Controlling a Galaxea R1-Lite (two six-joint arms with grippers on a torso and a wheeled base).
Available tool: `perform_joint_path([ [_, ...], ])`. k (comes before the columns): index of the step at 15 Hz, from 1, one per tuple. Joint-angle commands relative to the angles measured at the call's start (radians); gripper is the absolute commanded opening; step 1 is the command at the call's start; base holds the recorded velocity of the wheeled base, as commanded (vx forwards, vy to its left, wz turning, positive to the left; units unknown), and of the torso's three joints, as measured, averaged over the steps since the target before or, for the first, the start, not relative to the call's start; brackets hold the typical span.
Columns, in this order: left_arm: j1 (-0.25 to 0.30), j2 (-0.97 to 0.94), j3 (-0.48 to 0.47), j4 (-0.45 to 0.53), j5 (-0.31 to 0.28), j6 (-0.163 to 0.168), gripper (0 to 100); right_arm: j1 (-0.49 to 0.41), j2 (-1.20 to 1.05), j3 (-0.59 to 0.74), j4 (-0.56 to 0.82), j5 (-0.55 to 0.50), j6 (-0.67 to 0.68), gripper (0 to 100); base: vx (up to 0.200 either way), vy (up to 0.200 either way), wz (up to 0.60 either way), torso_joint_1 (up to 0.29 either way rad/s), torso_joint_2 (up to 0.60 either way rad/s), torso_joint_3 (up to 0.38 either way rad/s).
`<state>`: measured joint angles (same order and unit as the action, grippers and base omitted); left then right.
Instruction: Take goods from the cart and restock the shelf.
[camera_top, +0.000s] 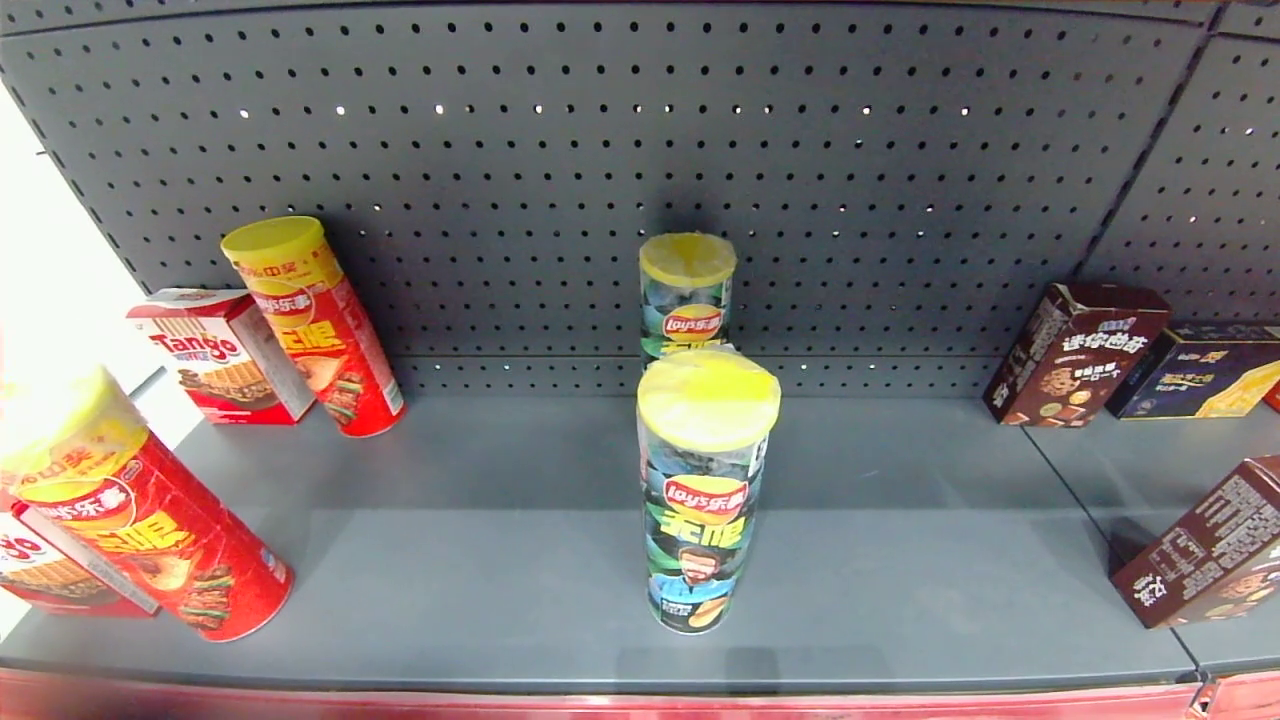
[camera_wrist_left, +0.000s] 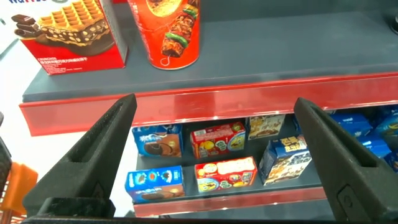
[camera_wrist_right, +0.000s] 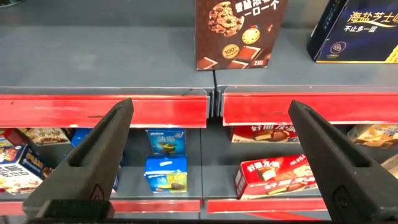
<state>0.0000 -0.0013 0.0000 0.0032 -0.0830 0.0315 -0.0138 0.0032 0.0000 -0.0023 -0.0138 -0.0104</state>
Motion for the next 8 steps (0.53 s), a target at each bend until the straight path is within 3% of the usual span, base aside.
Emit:
perform_joint_path([
  [1, 0.0, 0.001, 0.0, 0.0, 0.002, -0.005, 100, 0.0, 0.001, 0.0, -0.001, 0.0, 0.0, 100, -0.2, 0.0, 0.0, -0.002, 0.0, 0.007],
  [8, 0.0, 0.001, 0.0, 0.0, 0.002, -0.005, 100, 0.0, 0.001, 0.0, -0.001, 0.0, 0.0, 100, 0.0, 0.0, 0.0, 0.0, 0.0, 0.0],
])
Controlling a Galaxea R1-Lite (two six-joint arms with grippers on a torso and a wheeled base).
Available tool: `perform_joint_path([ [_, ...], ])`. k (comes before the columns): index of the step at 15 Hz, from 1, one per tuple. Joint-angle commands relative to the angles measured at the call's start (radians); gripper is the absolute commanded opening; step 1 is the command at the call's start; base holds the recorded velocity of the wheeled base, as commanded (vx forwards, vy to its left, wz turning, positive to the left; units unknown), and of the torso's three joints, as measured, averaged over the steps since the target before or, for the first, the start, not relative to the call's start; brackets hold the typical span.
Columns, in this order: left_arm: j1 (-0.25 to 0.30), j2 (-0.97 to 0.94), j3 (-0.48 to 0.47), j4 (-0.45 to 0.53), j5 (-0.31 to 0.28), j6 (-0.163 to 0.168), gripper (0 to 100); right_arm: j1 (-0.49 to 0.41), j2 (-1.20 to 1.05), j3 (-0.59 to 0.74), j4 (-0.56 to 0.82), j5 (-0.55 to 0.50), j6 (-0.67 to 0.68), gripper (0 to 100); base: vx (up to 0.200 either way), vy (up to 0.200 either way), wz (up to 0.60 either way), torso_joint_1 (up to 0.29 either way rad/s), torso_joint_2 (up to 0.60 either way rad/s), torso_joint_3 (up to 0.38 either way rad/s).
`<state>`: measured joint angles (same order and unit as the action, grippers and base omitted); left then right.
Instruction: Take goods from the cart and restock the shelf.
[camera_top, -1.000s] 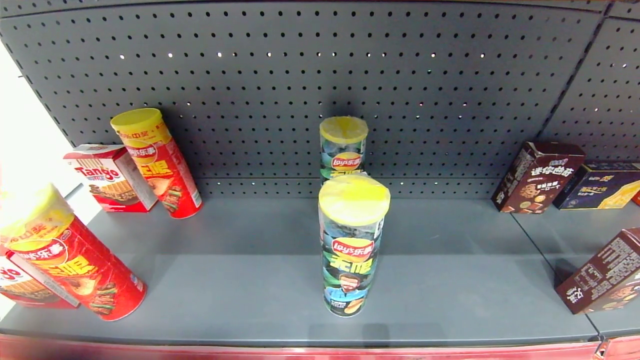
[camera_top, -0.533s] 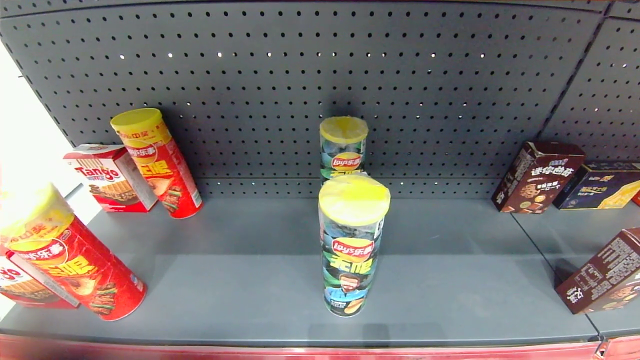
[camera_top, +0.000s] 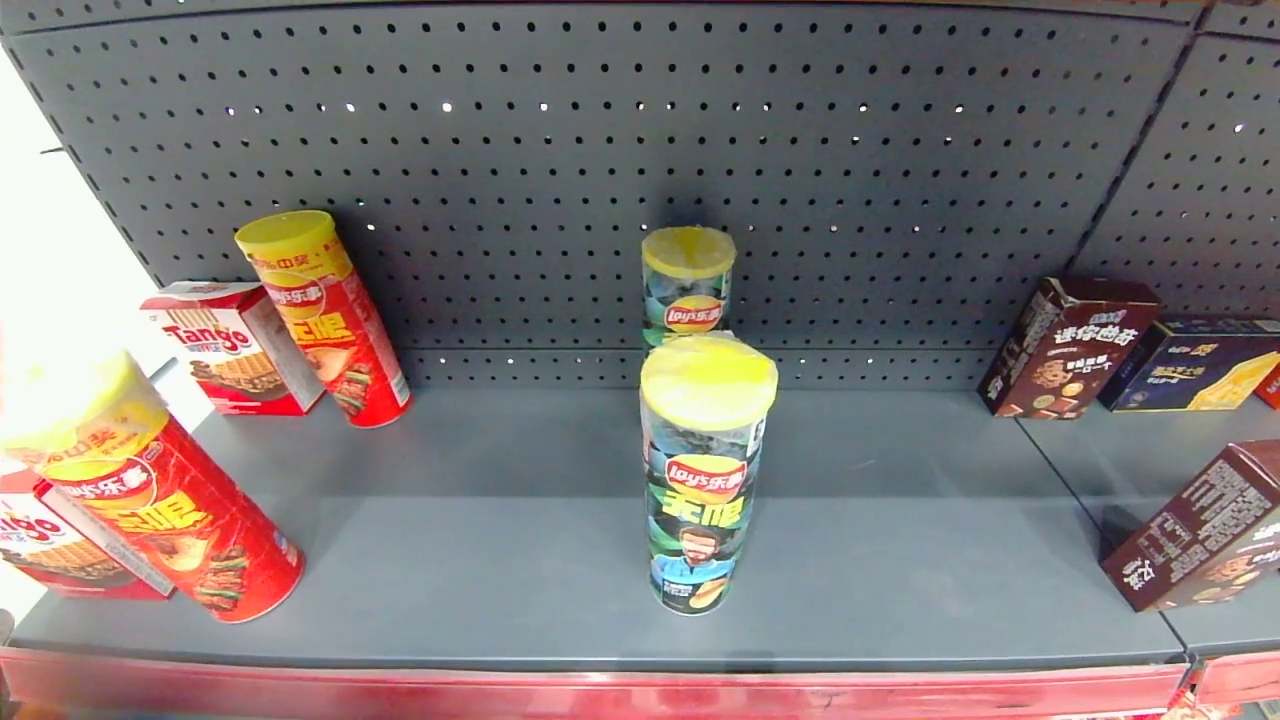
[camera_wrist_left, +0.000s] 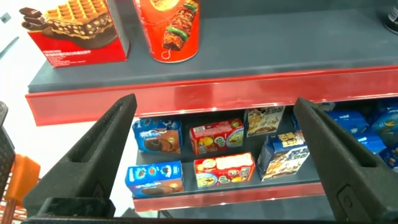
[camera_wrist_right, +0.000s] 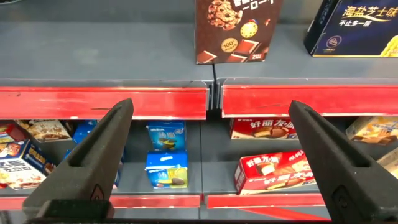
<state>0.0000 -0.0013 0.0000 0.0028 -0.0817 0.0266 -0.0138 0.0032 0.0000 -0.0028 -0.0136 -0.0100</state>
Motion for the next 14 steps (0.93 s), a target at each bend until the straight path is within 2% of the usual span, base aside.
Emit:
perform_joint_path([
  [1, 0.0, 0.001, 0.0, 0.0, 0.0, -0.002, 100, 0.0, 0.003, 0.0, 0.0, 0.0, -0.001, 100, 0.0, 0.0, 0.0, 0.0, 0.0, 0.0],
  [14, 0.0, 0.001, 0.0, 0.0, 0.0, -0.001, 100, 0.0, 0.001, 0.0, 0.0, 0.0, -0.001, 100, 0.0, 0.0, 0.0, 0.0, 0.0, 0.0],
])
